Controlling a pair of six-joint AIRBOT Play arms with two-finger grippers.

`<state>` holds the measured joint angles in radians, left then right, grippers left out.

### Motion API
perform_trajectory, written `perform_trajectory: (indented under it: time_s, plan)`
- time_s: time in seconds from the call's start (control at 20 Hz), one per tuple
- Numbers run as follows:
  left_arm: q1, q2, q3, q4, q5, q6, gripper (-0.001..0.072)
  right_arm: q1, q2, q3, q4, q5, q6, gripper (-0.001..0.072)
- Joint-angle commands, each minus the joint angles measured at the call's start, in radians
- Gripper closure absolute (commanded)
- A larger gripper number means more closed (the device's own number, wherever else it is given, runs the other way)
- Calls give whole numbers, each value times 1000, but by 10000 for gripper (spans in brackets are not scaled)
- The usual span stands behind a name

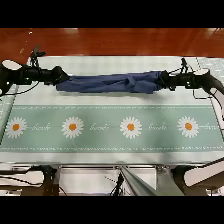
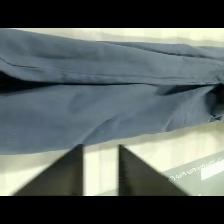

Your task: Fold the shirts.

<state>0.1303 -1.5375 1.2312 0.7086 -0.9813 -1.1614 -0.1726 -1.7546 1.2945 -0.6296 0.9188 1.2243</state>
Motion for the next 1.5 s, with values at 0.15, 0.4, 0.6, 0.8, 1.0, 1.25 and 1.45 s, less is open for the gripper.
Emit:
perform_trajectory:
  time_s: [0.15,0.4,0.6,0.8,1.0,1.25,1.45]
  plan:
    - [-72,46,0,-126,-158,2,688,27,316,1,-261,203,31,691]
    - [-331,46,-3,-126,-64,-3,688,100,585,1,-410,268,155,691]
    - [-560,29,-3,-126,95,-29,688,197,721,1,-536,310,266,691]
    - [-730,-25,-2,-137,197,-78,688,291,820,1,-645,337,383,691]
    - [-855,-148,-2,-303,213,-81,688,374,856,0,-688,409,451,691]
    - [-917,-255,-2,-479,259,-24,688,446,857,1,-690,451,482,691]
    - [-820,-196,-2,-492,237,29,691,446,857,1,-791,488,482,691]
